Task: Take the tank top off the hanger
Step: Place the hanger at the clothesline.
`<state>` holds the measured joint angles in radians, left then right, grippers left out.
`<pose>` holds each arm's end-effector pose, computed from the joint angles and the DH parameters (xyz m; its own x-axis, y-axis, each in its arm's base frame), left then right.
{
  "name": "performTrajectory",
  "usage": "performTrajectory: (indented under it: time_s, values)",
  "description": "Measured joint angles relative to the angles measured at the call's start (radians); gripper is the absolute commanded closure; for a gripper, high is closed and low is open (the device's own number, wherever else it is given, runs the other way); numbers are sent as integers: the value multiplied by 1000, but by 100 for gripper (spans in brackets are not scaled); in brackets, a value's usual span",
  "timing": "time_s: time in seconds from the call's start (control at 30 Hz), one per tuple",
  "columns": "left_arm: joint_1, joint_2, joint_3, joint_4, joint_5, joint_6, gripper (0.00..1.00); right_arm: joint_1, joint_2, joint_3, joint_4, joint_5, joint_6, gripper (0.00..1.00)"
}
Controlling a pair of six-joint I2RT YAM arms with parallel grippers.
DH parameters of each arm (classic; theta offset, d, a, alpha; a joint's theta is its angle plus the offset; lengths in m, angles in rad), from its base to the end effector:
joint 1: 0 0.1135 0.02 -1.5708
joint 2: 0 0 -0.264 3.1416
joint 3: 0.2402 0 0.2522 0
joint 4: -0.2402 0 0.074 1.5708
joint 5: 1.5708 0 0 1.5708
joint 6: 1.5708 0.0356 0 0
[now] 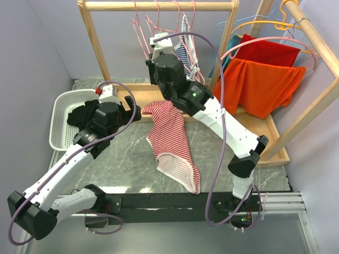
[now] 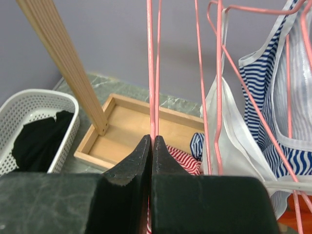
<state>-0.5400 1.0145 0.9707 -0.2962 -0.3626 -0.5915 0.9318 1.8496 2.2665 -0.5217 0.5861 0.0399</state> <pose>0.2030 -0.1070 0.3511 -0.3456 -0.4007 -0.8485 0.0015 0.9040 -0.4275 0.2516 0.3057 0.5105 -0.0759 -0.0465 -0.9960 -0.3379 0.9410 -0.0181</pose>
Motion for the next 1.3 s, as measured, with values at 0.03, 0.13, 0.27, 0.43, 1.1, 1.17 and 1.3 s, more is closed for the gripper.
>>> performTrajectory:
  time_s: [0.03, 0.13, 0.27, 0.43, 1.1, 1.17, 1.3]
  values:
    - [0, 2, 0, 0, 1, 0, 0, 0, 2, 0, -5, -5, 1, 100]
    - [0, 13, 0, 0, 7, 0, 1, -4, 4, -5, -16, -18, 9, 100]
    - [0, 27, 0, -1, 11, 3, 1, -23, -5, -39, -4, -40, 26, 100]
    - [0, 32, 0, 0, 26, 3, 1, -43, -21, -110, 4, -63, 46, 100]
    - [0, 82, -5, 34, 79, 5, 1, -12, -521, -441, 76, -159, 97, 14]
    - [0, 107, -17, 57, 106, 4, 1, -4, -700, -614, 146, -176, 117, 14]
    - [-14, 207, -21, 82, 137, 3, 1, 4, -984, -837, 230, -176, 157, 13]
